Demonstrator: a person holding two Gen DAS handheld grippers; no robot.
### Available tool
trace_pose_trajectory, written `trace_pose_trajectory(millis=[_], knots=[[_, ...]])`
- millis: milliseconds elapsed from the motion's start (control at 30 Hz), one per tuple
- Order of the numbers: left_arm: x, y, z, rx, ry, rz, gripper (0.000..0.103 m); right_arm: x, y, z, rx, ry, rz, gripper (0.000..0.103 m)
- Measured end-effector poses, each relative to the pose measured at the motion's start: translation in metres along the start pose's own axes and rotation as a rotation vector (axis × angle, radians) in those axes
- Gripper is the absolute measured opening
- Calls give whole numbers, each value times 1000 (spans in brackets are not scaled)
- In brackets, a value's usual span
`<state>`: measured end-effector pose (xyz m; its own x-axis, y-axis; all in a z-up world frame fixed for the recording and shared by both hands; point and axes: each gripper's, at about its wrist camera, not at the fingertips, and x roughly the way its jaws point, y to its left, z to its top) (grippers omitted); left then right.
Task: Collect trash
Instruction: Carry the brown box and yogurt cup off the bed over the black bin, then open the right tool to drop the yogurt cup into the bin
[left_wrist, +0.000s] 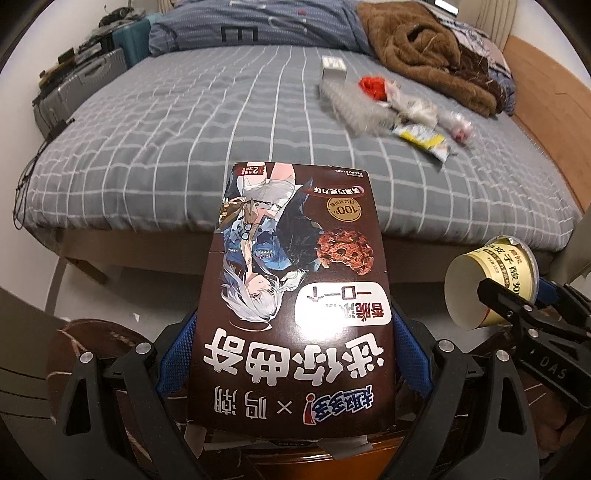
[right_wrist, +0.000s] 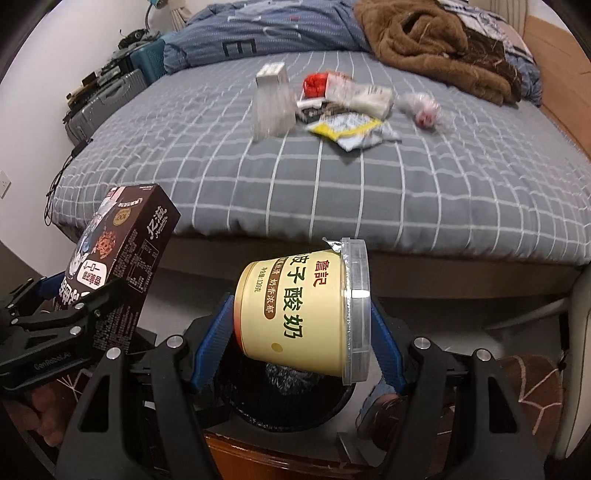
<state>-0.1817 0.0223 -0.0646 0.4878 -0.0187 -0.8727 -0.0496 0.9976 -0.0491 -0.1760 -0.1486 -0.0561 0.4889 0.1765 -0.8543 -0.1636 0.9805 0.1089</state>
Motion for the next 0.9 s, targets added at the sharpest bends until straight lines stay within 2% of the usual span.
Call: trace_pose_trajectory(millis=[400, 900], knots=[[68, 13, -26, -6, 145, -2, 89, 78, 9, -24, 4, 168, 19, 67], [134, 34, -40, -32, 232, 30, 89, 161, 14, -38, 21, 323, 46, 67]])
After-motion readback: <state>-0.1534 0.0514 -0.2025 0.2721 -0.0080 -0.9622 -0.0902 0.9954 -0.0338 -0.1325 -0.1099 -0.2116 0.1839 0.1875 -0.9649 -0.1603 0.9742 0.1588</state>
